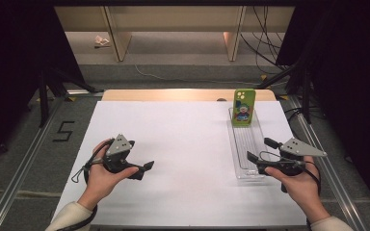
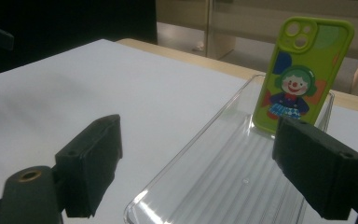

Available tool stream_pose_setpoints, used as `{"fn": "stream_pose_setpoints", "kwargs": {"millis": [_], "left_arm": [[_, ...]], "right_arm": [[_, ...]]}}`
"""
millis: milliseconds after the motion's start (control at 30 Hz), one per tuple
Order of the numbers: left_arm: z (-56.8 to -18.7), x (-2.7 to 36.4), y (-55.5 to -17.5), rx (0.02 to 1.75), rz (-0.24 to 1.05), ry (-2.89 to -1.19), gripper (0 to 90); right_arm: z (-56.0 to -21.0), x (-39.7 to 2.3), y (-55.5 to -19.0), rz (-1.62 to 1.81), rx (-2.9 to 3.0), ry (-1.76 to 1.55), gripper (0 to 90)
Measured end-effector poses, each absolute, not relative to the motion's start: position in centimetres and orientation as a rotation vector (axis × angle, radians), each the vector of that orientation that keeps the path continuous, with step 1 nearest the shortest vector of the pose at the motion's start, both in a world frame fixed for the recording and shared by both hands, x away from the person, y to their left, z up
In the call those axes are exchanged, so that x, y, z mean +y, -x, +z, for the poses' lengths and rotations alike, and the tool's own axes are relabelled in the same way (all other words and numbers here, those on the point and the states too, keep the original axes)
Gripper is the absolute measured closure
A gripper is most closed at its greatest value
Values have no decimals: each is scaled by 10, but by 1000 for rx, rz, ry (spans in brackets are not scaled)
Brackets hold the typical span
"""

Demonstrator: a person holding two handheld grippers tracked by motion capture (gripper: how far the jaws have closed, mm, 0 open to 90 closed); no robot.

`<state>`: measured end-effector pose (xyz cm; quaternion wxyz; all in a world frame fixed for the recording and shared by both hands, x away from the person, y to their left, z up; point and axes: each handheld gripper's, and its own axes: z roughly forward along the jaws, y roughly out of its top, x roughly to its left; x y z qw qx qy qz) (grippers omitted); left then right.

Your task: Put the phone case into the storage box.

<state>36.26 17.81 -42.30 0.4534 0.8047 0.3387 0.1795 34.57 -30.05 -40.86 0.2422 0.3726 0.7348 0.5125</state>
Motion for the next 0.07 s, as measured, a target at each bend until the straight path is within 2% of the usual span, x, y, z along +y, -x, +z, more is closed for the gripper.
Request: {"fn": "stream_pose_setpoints", "kwargs": {"millis": [67], "left_arm": [[-423, 178, -363, 837, 442, -1988, 2]], "right_arm": [[-408, -301, -346, 1406, 2007, -1022, 169]]}}
